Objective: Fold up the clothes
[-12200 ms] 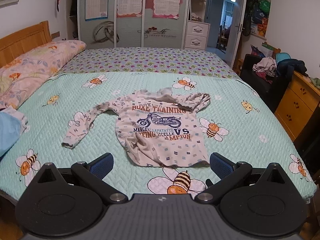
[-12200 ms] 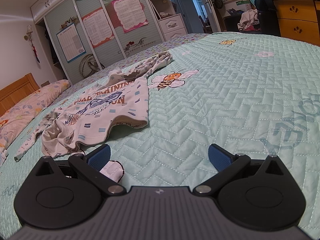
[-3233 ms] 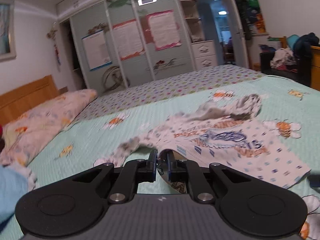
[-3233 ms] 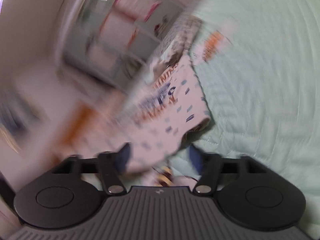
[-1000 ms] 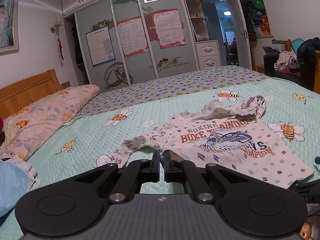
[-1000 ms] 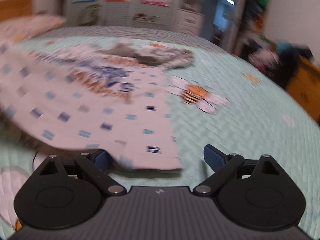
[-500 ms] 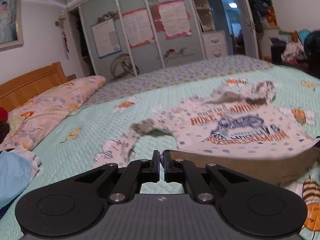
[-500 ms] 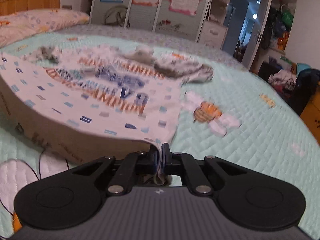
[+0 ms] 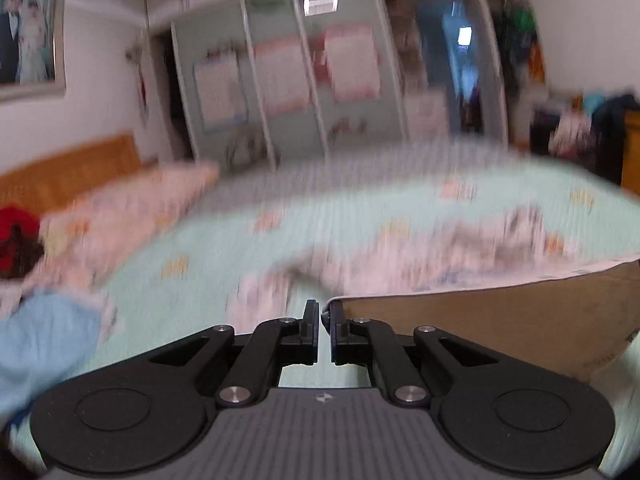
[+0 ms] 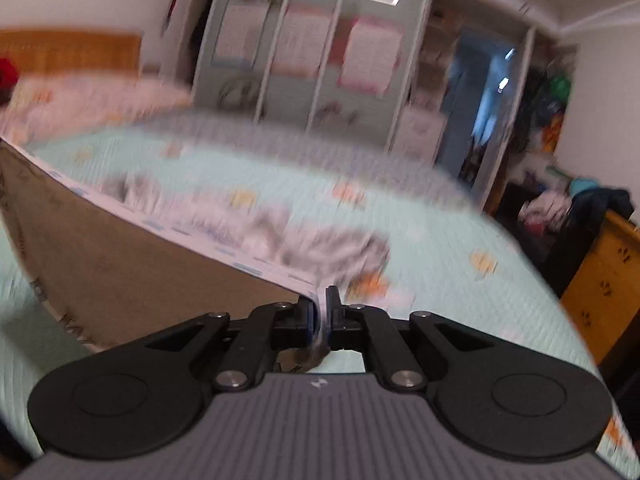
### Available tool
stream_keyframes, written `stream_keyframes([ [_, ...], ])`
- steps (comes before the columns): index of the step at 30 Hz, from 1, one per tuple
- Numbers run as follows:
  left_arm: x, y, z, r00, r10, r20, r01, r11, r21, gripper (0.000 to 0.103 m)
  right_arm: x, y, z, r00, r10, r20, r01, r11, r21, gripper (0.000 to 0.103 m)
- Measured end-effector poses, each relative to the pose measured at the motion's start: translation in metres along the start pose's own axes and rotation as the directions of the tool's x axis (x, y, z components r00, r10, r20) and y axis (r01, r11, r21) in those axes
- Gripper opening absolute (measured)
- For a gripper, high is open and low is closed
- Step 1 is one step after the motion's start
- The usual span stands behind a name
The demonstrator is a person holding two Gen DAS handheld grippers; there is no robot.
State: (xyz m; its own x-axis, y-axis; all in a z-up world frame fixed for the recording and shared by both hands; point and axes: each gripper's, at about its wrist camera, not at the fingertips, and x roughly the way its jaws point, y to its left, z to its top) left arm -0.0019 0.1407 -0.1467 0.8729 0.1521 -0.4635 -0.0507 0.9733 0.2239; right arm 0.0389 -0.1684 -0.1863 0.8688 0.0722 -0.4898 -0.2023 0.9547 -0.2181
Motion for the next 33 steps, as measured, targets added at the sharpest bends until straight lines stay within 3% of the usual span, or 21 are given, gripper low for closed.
stream_keyframes([
  [2, 0.01, -0.001, -0.035, 0.995, 0.039, -0.097, -0.035, 0.999, 0.04, 0.005, 0.016, 0.002, -0.028, 0.991, 0.067, -0.116, -0.062, 0.997, 0.045, 0.029],
  [4, 0.012, 0.011, -0.058, 0.985, 0.072, -0.157, -0.066, 0.997, 0.045, 0.005, 0.025, -0.003, -0.052, 0.97, 0.139, -0.198, -0.113, 0.984, 0.136, 0.03],
  [6, 0.009, 0.028, -0.072, 0.975, 0.088, -0.203, -0.086, 0.996, 0.018, 0.006, 0.017, -0.019, -0.063, 0.97, 0.151, -0.191, -0.109, 0.97, 0.215, 0.037],
  [8, 0.005, 0.042, -0.074, 0.971, 0.12, -0.206, -0.124, 0.992, -0.005, 0.012, 0.008, -0.037, -0.066, 0.978, 0.142, -0.153, -0.095, 0.954, 0.283, 0.058],
  [10, 0.004, 0.052, -0.067, 0.972, 0.136, -0.191, -0.145, 0.989, -0.031, 0.013, 0.003, -0.054, -0.06, 0.988, 0.12, -0.094, -0.08, 0.934, 0.347, 0.066],
  [12, 0.005, 0.053, -0.055, 0.98, 0.124, -0.156, -0.134, 0.99, -0.054, 0.015, 0.007, -0.064, -0.043, 0.993, 0.117, -0.029, -0.097, 0.921, 0.376, 0.066],
  [15, 0.01, 0.04, -0.025, 0.994, 0.078, -0.078, -0.082, 0.996, -0.043, 0.023, 0.031, -0.056, -0.006, 0.993, 0.109, 0.039, -0.115, 0.952, 0.285, 0.068],
  [19, 0.039, 0.003, -0.003, 0.999, 0.023, -0.036, -0.021, 0.999, 0.043, 0.035, 0.091, -0.021, 0.028, 0.996, 0.067, 0.064, -0.067, 0.998, 0.009, 0.08],
  [22, 0.066, -0.01, -0.001, 0.998, 0.01, -0.063, -0.007, 0.999, 0.045, 0.035, 0.147, 0.003, 0.035, 0.999, 0.026, 0.04, -0.017, 0.981, -0.193, 0.08],
  [26, 0.09, -0.015, -0.013, 0.994, 0.001, -0.106, -0.002, 1.0, -0.004, 0.035, 0.221, 0.034, 0.044, 0.999, -0.036, 0.02, 0.041, 0.896, -0.443, 0.079],
  [30, 0.105, -0.013, -0.026, 0.989, 0.006, -0.148, -0.005, 1.0, 0.008, 0.035, 0.27, 0.041, 0.036, 0.995, -0.101, -0.007, 0.08, 0.831, -0.55, 0.075],
  [31, 0.108, -0.012, -0.028, 0.988, 0.004, -0.156, -0.004, 1.0, 0.001, 0.035, 0.275, 0.037, 0.038, 0.995, -0.104, -0.013, 0.08, 0.838, -0.54, 0.068],
  [33, 0.111, -0.007, -0.031, 0.986, 0.004, -0.167, -0.006, 1.0, -0.01, 0.036, 0.283, 0.028, 0.043, 0.994, -0.103, -0.027, 0.075, 0.856, -0.512, 0.039],
])
